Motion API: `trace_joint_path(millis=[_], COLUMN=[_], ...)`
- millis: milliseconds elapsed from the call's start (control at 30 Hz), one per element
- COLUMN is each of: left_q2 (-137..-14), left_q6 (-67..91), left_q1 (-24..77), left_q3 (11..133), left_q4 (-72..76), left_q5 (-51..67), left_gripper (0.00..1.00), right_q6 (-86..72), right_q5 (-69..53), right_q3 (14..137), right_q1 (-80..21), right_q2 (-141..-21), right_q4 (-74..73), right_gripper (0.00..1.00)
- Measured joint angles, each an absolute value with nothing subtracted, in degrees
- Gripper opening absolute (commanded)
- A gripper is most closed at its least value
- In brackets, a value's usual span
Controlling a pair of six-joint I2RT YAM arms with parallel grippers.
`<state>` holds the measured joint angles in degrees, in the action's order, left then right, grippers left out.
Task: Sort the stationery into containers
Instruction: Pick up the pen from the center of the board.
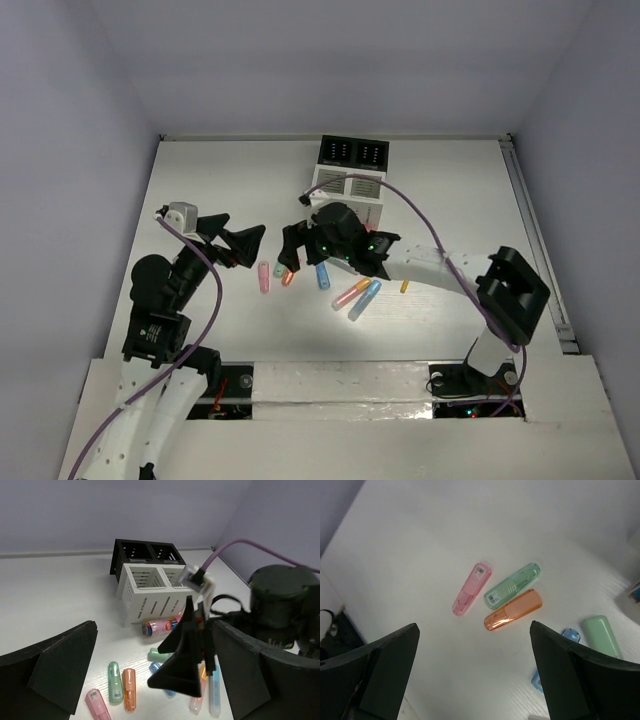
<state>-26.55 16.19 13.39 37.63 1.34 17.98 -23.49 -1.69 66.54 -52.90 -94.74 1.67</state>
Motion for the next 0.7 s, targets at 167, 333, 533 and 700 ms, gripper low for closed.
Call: trace_joint_path(millis=[167, 333, 533, 700], left_q2=[-26.37, -26.35, -26.11, -26.11], left_q6=[16.19, 16.19, 16.19, 16.21], left_q1=[13.39, 13.39, 13.39, 13.39], left_q3=[37.63, 37.63, 37.63, 37.63], left_q4=[1.15, 0.97, 0.97, 0.97], left_q5=[17.65, 17.34, 17.28, 17.28], left_gripper=[0.99, 0.99, 0.99, 0.99], right_q6=[-24.34, -26.09, -27.07, -27.27], right_q5=[3.73, 7.27, 8.32, 8.73], right_q3=[69.36, 71.33, 73.63, 75.85], right_q1=[-54.63, -54.57, -55.02, -55.53], right_q2=[-101.06, -105.49, -110.06, -113.80], right_q4=[-1.83, -4.49, -5.56, -6.52], right_gripper=[0.90, 0.82, 0.77, 0.77])
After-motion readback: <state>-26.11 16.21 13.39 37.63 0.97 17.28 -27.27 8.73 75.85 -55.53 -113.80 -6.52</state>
